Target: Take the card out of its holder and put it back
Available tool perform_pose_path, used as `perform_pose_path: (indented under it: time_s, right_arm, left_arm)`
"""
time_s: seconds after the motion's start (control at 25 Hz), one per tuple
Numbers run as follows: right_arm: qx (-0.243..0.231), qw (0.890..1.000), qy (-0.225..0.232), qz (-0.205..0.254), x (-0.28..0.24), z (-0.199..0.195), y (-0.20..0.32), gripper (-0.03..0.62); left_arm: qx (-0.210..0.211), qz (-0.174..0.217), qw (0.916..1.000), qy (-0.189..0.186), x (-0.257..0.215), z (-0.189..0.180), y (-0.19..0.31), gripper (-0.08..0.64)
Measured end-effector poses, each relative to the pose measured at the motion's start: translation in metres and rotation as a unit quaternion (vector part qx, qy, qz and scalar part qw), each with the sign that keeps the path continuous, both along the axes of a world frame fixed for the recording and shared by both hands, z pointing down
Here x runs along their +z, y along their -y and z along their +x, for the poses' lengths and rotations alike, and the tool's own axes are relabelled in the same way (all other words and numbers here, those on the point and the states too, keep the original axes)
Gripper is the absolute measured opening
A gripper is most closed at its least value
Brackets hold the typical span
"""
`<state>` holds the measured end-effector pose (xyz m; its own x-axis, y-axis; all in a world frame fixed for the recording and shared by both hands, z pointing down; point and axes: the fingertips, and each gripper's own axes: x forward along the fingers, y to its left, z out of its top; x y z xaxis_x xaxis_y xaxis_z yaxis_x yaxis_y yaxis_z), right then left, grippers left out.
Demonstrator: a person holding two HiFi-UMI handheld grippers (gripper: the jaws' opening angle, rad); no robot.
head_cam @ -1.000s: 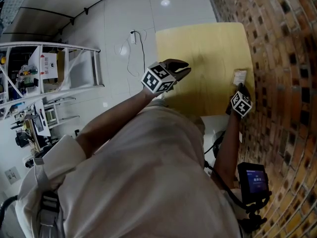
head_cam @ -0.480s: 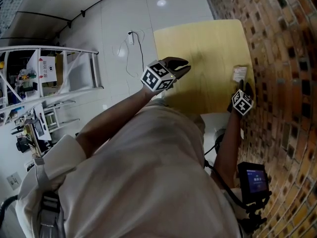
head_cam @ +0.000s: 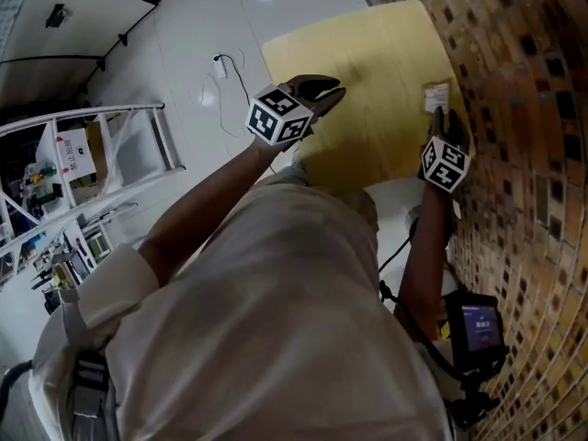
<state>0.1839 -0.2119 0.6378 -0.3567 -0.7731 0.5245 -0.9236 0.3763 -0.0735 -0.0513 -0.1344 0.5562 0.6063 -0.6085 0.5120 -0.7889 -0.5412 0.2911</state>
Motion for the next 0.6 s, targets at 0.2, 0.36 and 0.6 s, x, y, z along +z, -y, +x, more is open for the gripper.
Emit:
perform_pose_path:
  time_s: [0.2, 0.36, 0.6]
  right_arm:
    - [0.0, 0.999, 0.009, 0.039, -0.063, -0.017, -0.01, 0.123]
    - [0.019, 0.997, 0.019, 0.066, -0.103, -0.023, -0.018, 0.12]
    - [0.037, 0.995, 0.025, 0.092, -0.142, -0.036, -0.04, 0.11]
  left_arm:
    - [0.036, 0.032, 0.9986, -0.023, -0.024, 0.004, 0.013, 0.094]
    - [0.049, 0.058, 0.996, -0.047, -0.047, 0.001, 0.024, 0.092]
    - [0.062, 0.077, 0.993, -0.064, -0.068, -0.017, 0.024, 0.092]
